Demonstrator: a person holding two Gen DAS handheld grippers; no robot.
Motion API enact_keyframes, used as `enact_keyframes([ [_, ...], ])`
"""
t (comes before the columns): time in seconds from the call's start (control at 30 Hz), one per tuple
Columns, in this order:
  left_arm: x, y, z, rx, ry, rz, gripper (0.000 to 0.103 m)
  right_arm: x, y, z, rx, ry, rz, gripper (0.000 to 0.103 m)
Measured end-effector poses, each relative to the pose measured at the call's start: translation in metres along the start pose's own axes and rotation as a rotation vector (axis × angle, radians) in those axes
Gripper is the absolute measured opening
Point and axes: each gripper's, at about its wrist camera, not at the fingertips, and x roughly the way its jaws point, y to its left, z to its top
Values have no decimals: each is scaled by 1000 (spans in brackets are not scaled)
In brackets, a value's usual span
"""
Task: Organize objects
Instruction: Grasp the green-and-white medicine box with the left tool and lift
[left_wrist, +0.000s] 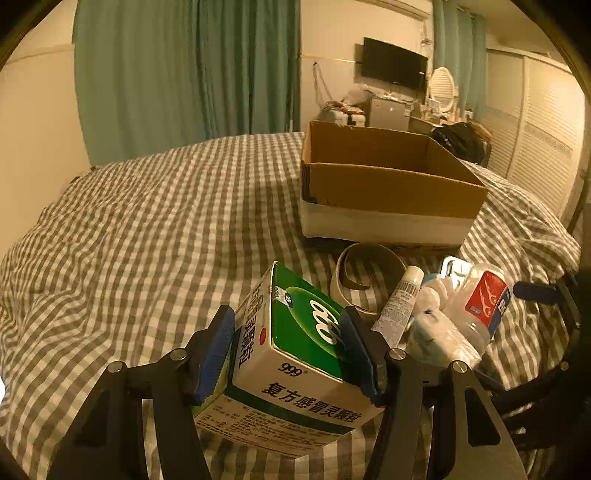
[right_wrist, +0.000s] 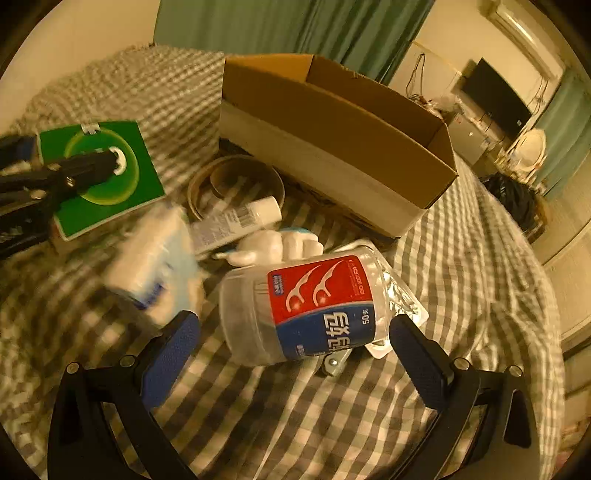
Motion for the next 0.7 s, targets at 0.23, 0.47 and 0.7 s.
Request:
enact_keyframes([
  [0.23, 12, 4, -7, -52, 1, -55, 85, 21, -12, 0, 87, 28, 21, 102],
  [0.47, 21, 14, -13, -118, -4, -80, 95, 16, -14, -3, 93, 18, 48, 101],
  [0.7, 29, 3, -21, -98, 64, -118, 95, 7, -18, -7, 122, -1, 93, 100],
])
